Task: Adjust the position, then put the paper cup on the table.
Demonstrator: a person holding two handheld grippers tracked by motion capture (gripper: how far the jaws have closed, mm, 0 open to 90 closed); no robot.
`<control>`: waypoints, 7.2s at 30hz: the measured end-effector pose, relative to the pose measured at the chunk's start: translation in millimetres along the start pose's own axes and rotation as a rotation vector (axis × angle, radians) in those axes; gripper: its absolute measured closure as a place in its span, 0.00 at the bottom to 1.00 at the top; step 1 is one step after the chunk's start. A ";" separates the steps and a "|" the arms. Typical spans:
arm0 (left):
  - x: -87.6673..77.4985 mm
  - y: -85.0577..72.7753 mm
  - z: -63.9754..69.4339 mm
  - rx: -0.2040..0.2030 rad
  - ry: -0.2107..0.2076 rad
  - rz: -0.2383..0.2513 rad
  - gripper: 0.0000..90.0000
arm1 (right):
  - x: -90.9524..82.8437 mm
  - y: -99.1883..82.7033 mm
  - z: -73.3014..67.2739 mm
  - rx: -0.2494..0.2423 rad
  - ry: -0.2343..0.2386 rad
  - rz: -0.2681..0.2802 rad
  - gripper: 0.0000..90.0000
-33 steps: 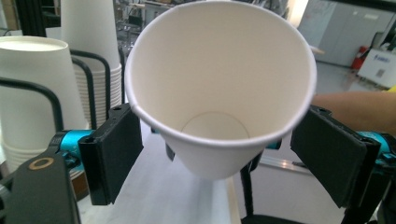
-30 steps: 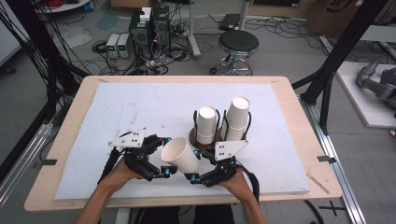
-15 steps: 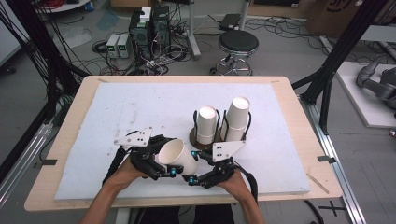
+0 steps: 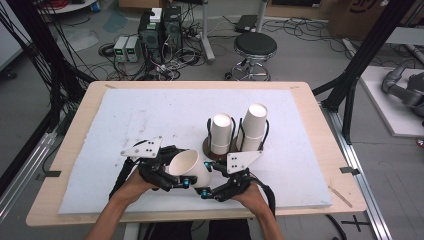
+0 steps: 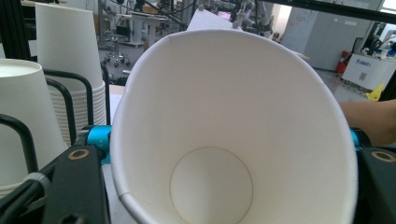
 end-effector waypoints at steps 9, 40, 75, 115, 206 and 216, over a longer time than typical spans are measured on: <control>-0.9 0.1 -1.0 0.009 0.012 -0.004 0.34 | 4.1 -1.4 0.1 0.015 -0.015 -0.027 0.21; -25.2 0.0 -13.1 0.043 0.121 -0.107 0.34 | -41.3 -25.8 25.3 0.067 -0.216 -0.083 0.18; -36.2 -6.0 -25.5 0.040 0.174 -0.174 0.34 | -99.1 -77.1 47.1 0.176 -0.324 -0.111 0.18; -37.0 -15.4 -34.1 0.050 0.217 -0.235 0.34 | -100.5 -87.0 49.9 0.197 -0.358 -0.138 0.18; 11.1 -95.6 -83.5 0.003 0.358 -0.501 0.16 | -100.4 -87.5 49.6 0.184 -0.366 -0.140 0.18; 8.7 -94.0 -80.1 0.007 0.357 -0.495 0.16 | -100.3 -87.6 49.3 0.185 -0.367 -0.142 0.18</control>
Point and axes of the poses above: each handheld gripper's, and its own axes: x roughly forward along the jaws, y roughly out of its top, z roughly to its right, the point moved 10 cm from there along x, roughly forward along the jaws, and after that the axes turned 7 degrees about -x, right-handed, at the moved point
